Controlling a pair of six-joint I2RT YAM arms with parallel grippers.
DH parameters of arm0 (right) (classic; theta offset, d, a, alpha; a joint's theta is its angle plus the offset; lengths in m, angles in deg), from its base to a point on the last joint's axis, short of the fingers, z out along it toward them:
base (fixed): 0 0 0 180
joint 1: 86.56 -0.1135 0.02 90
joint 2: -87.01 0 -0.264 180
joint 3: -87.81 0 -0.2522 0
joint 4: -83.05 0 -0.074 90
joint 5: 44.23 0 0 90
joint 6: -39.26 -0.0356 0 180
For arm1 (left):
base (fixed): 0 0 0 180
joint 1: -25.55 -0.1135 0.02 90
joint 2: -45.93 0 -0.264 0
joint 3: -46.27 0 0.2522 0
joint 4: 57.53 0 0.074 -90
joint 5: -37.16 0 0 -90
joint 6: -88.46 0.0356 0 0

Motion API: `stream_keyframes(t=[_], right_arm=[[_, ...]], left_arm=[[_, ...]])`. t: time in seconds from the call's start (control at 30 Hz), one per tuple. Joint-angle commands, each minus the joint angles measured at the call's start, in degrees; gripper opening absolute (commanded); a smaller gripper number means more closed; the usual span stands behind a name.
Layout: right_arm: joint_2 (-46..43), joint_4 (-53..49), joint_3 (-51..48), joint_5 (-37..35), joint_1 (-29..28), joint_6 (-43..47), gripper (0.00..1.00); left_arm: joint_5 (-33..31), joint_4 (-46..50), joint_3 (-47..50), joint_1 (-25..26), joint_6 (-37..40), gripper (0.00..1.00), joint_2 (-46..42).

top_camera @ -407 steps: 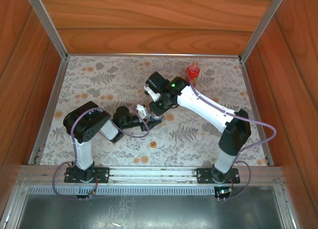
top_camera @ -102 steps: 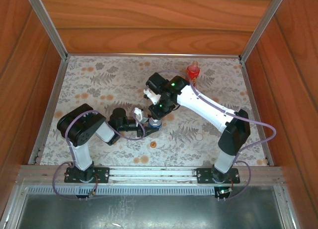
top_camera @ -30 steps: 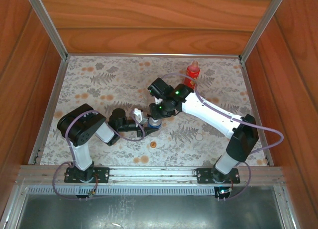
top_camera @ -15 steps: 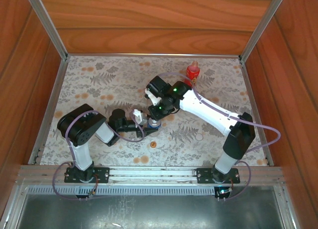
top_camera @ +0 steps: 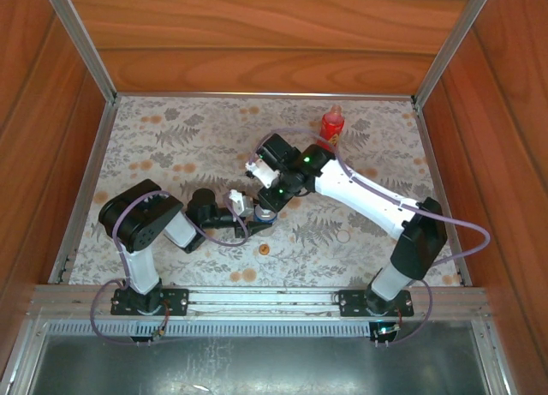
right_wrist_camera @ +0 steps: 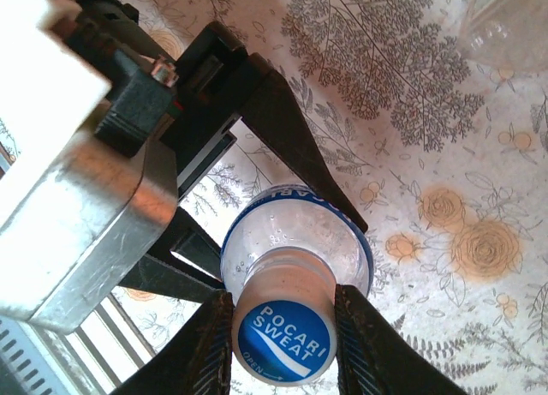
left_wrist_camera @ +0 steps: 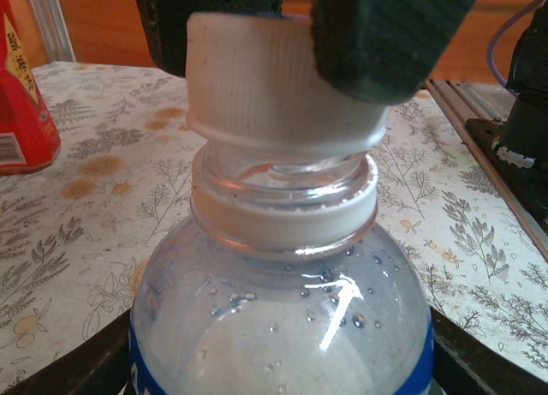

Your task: Screw on the bottle caps

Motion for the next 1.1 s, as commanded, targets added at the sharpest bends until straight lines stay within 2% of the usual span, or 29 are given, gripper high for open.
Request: stream_keyframes(t=[0.0, 0.23, 0.37, 0.73, 1.07], right_arm=[[0.0, -2.6, -3.1, 5.8, -1.0, 4.4, 0.26], [1.8, -6.2, -0.9, 4.1, -1.3, 6.7, 0.26], [4.7, -8.2, 0.7, 0.9, -3.0, 6.3, 0.26], [3.8, -6.6, 0.7, -4.1, -4.5, 2.1, 0.28], [2.9, -3.4, 2.1, -5.5, -4.4, -0.3, 0.41]], left_arm=[[-2.6, 10.3, 0.9, -0.5, -5.0, 0.57, 2.2], [-2.6, 10.3, 0.7, -0.6, -5.2, 0.57, 2.2], [-2.7, 10.3, 0.7, -0.5, -5.5, 0.57, 2.3], [-2.8, 10.3, 0.3, -0.6, -6.4, 0.57, 2.8], [-2.8, 10.3, 0.3, -0.6, -6.1, 0.57, 3.8]])
